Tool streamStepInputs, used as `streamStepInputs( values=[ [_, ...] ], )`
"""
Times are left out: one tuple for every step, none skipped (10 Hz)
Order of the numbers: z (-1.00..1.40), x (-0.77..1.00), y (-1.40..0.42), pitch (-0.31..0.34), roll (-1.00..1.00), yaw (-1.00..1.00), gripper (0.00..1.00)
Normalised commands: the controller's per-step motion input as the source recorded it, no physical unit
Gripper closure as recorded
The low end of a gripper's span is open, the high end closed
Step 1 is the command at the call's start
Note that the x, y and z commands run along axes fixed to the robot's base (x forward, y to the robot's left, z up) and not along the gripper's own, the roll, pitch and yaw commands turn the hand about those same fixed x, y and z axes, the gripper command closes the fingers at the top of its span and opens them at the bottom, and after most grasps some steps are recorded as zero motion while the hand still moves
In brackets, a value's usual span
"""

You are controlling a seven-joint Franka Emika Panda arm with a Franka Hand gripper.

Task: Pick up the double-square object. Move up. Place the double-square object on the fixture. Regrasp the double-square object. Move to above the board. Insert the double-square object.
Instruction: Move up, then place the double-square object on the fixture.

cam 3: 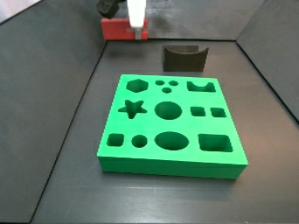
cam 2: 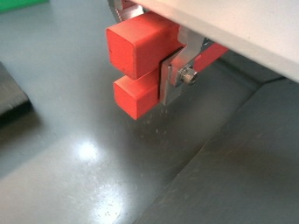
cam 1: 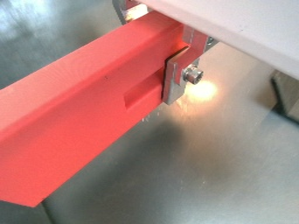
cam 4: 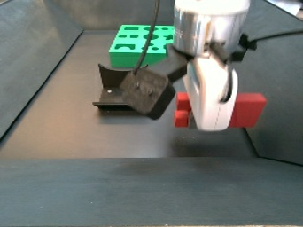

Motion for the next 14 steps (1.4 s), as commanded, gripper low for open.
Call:
streamStepInputs(
  values=[
    [0.21,-0.02,-0.01,0.084,0.08,-0.01,1.0],
    [1.0,0.0,0.0,0.0,0.0,0.0,1.0],
    [1.0,0.0,0.0,0.014,0.01,0.0,1.0],
    [1.0,-0.01,0.0,0.028,0.03,0.0,1.0],
    [1.0,-0.02,0.0,0.047,0.05,-0.01,1.0],
    [1.0,-0.02,0.0,0.055,0.06,-0.01,1.0],
    [1.0,-0.03,-0.01,0.067,0.07,0.0,1.0],
    [1.0,-0.03,-0.01,0.072,0.08,0.01,1.0],
    [1.0,-0.03,-0.01,0.078,0.09,0.01,1.0],
    [0.97,-0.03,-0.01,0.083,0.1,0.02,1.0],
    [0.8,-0.02,-0.01,0.091,0.1,0.03,1.0],
    [0.66,-0.02,-0.01,0.091,0.09,0.02,1.0],
    [0.53,-0.01,-0.01,0.091,0.08,0.02,1.0],
    [0.38,-0.01,0.0,0.092,0.06,0.02,1.0]
  ],
)
